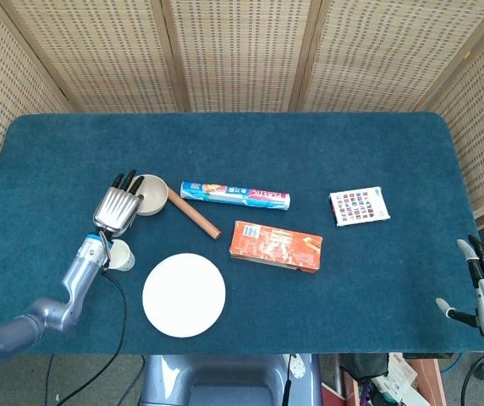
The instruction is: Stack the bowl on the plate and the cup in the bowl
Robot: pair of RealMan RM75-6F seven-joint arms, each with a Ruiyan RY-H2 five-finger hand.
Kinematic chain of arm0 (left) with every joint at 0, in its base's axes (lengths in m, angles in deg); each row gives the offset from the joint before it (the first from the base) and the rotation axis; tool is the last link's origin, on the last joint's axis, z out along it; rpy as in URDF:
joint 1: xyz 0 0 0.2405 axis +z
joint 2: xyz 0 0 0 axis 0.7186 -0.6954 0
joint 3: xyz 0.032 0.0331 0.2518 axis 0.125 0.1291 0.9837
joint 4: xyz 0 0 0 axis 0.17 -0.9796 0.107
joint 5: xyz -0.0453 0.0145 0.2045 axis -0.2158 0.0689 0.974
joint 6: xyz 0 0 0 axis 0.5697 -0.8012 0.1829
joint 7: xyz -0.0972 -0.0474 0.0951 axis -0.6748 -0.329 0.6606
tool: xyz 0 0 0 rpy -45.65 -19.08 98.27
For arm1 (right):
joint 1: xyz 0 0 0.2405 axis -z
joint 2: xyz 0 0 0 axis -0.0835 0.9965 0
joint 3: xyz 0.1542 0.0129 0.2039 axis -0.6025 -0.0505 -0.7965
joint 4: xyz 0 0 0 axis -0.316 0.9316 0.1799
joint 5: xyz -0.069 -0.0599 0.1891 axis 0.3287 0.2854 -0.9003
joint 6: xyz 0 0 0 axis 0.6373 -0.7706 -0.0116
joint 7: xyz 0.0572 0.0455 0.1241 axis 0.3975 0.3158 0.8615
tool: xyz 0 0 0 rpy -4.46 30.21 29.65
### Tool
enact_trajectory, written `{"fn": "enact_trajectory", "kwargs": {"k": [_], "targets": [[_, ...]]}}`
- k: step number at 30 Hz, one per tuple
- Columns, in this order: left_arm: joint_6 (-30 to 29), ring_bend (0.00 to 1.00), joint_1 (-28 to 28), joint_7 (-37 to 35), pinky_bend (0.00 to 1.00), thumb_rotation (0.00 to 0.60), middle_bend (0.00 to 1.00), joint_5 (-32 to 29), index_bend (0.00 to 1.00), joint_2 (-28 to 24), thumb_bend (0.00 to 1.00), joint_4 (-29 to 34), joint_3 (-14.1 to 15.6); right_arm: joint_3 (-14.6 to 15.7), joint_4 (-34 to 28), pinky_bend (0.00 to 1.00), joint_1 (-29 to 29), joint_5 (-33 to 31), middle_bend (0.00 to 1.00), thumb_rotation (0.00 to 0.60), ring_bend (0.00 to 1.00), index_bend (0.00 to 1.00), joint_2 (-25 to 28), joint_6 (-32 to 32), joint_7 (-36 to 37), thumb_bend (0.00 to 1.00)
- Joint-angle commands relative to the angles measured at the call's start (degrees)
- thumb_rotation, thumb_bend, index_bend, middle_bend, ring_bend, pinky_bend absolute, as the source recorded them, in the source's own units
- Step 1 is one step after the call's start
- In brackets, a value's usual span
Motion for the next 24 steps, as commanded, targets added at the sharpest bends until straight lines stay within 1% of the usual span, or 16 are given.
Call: {"fn": "enact_trajectory", "kwargs": {"k": [1, 6, 11, 16, 19, 24], "targets": [[-3.17, 0.0, 0.97, -2.5, 0.13, 0.6, 0.14, 2.24, 0.75, -1.97, 0.43, 2.18, -0.06, 0.03, -0.09, 0.0, 0.05, 0.12, 0.0, 0.6, 0.0, 0.0, -0.02, -0.13, -0.09, 0.14], [-5.87, 0.0, 2.11, -4.43, 0.13, 0.6, 0.15, 4.36, 0.76, -4.21, 0.43, 4.81, 0.3, 0.07, -0.24, 0.0, 0.14, 0.26, 0.0, 0.6, 0.0, 0.0, 0.04, -0.33, -0.15, 0.14], [-9.82, 0.0, 4.13, -6.76, 0.13, 0.6, 0.15, 8.32, 0.76, -7.91, 0.43, 10.56, 1.96, 0.04, -0.39, 0.0, 0.21, 0.22, 0.0, 0.6, 0.0, 0.0, 0.15, -0.41, -0.21, 0.14], [-13.95, 0.0, 6.4, -8.68, 0.13, 0.6, 0.15, 13.66, 0.76, -11.97, 0.43, 17.89, 4.86, 0.1, -0.66, 0.0, 0.32, 0.38, 0.0, 0.6, 0.0, 0.0, 0.27, -0.6, -0.33, 0.14], [-17.75, 0.0, 8.21, -8.6, 0.13, 0.6, 0.15, 19.56, 0.76, -14.84, 0.43, 23.74, 8.19, 0.13, -0.85, 0.0, 0.42, 0.53, 0.0, 0.6, 0.0, 0.0, 0.33, -0.85, -0.43, 0.14], [-19.02, 0.0, 9.58, -7.95, 0.13, 0.6, 0.15, 23.24, 0.76, -17.33, 0.43, 28.66, 10.68, 0.1, -0.99, 0.0, 0.58, 0.59, 0.0, 0.6, 0.0, 0.0, 0.44, -1.16, -0.36, 0.14]]}}
